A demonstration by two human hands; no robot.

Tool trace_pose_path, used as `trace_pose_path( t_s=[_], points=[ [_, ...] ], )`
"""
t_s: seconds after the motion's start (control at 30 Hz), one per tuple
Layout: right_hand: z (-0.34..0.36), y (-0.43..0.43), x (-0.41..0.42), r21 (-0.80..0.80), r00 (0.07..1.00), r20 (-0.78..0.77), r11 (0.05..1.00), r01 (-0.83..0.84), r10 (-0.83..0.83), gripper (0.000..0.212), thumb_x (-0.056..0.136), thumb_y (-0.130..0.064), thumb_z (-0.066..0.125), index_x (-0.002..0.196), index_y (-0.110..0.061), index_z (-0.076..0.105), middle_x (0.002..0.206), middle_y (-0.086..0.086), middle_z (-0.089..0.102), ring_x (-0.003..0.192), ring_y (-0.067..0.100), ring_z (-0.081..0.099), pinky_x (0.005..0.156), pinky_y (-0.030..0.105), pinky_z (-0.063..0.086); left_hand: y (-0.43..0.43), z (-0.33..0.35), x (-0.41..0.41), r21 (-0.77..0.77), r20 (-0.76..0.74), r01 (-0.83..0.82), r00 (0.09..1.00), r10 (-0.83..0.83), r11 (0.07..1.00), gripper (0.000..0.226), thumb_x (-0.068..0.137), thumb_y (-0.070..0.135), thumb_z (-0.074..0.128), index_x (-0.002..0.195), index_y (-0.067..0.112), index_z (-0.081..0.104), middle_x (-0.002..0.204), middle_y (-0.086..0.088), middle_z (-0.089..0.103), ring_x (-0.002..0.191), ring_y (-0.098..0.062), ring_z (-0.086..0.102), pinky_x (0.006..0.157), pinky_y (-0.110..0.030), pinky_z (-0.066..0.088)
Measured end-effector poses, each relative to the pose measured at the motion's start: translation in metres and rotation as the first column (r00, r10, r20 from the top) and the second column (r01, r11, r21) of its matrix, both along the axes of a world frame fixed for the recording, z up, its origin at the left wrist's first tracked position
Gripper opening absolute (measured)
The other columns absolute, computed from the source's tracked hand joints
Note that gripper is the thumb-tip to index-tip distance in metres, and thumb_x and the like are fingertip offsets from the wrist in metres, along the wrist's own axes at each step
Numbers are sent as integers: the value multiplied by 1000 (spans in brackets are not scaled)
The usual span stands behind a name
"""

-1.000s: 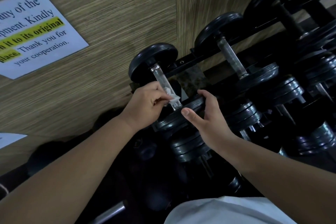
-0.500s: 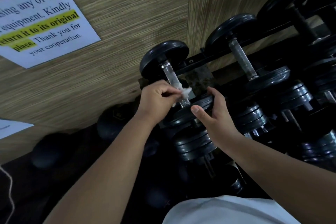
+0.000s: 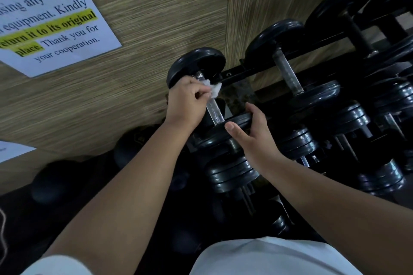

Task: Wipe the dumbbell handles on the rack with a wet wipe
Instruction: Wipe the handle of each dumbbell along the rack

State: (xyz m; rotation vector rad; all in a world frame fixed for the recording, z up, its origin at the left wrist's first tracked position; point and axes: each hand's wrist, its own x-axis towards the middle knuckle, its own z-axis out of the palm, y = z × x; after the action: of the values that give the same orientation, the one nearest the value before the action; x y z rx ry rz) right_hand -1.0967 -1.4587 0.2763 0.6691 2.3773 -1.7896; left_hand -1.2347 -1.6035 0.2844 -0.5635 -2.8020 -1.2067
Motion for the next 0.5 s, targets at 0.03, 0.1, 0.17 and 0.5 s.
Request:
trace_pose_path(
  t_s=[0.03,0.1,0.17,0.5],
  points=[
    [0,-1,0,-3,1000,-5,1000,6,-6,100,74,-78,58,154,-36,15,159,-15,19,143,11,27,108,34,31,-5,-2,4,-3,36,61,998,-60,998,11,88,14,81,99,14,82,102,6,68,91,-3,63,83,-7,48],
    [1,-2,1,-11,1000,-10,1000,11,-11,99,75,-77,59,154,-35,16,159,-15,19,143,10,27,108,33,31,-15,-5,11,-28,90,175,981,-172,984,12,86,12,82,98,13,83,97,5,68,85,-1,64,78,-7,48],
    [1,-2,2,-9,1000,-15,1000,12,-12,99,74,-78,59,154,-36,17,158,-15,21,143,11,29,112,37,33,-18,-4,12,-58,82,235,970,-230,970,12,86,9,82,99,11,82,95,5,67,83,4,62,76,-3,44],
    [6,-4,6,-14,998,-28,999,50,-50,95,79,-73,60,156,-38,15,161,-15,20,144,9,26,104,26,26,16,18,-34,-301,-20,207,974,-224,931,13,95,13,71,104,8,79,106,0,66,95,-18,66,83,-22,49]
  ],
)
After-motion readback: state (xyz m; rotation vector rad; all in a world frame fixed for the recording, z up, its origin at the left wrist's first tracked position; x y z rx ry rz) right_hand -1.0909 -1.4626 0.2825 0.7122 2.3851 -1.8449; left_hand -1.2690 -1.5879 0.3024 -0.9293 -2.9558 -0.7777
